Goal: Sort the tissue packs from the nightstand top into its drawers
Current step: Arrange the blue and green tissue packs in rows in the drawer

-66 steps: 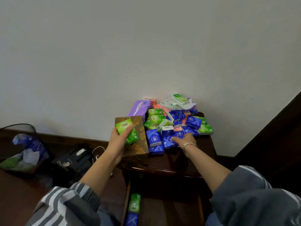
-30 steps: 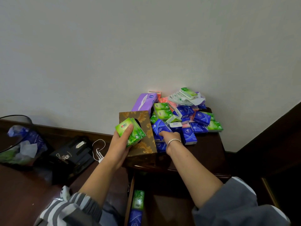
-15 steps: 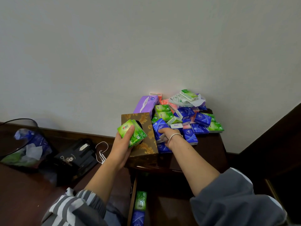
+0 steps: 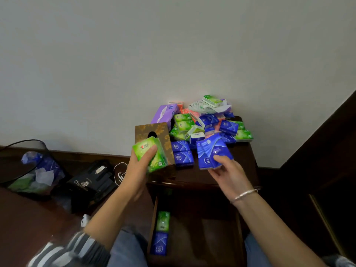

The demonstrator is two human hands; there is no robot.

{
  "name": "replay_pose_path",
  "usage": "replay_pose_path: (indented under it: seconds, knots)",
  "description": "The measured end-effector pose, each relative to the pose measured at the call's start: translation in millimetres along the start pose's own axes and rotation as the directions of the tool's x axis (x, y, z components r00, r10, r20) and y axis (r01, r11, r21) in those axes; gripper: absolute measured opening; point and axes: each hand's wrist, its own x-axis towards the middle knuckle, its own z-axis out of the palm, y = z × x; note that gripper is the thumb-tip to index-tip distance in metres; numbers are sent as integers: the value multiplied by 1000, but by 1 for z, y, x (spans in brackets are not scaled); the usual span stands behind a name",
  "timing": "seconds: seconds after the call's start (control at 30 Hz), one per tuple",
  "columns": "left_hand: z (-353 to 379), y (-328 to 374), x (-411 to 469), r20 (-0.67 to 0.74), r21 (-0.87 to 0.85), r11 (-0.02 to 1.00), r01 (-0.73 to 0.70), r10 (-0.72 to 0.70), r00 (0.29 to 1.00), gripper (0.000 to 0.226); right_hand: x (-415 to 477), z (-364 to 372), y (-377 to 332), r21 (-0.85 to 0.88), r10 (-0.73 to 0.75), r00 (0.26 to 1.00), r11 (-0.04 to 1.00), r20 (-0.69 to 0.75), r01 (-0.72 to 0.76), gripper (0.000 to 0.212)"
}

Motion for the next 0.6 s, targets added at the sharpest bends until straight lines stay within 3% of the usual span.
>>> replay_pose_path:
  seconds: [0.07, 0.13, 0.23, 0.37, 0.5, 0.6]
  knots:
    - [-10, -17, -27, 140, 172, 974, 150, -175, 975, 68, -20, -35, -4, 47, 102, 994, 994, 34, -104, 11]
    - [-24, -44, -51, 215, 344, 872, 347, -433, 875, 69, -34, -70, 0, 32, 212, 976, 976, 47, -213, 18]
    - [-42, -90, -72, 159, 337, 757, 560, -632, 759, 66, -43, -116, 23, 23, 389, 921, 921, -3, -389, 29]
    - [-60, -138, -74, -78, 211, 760, 615, -614, 785, 58, -37, -147, 72, 3, 547, 833, 836, -84, -548, 33]
    - [-70, -166, -66, -216, 115, 843, 525, -495, 842, 41, -17, -151, 125, -153, 622, 756, 743, -206, -652, 11]
    - [-78, -174, -62, -292, 116, 895, 431, -384, 876, 45, 1, -145, 165, -345, 612, 734, 648, -295, -679, 6]
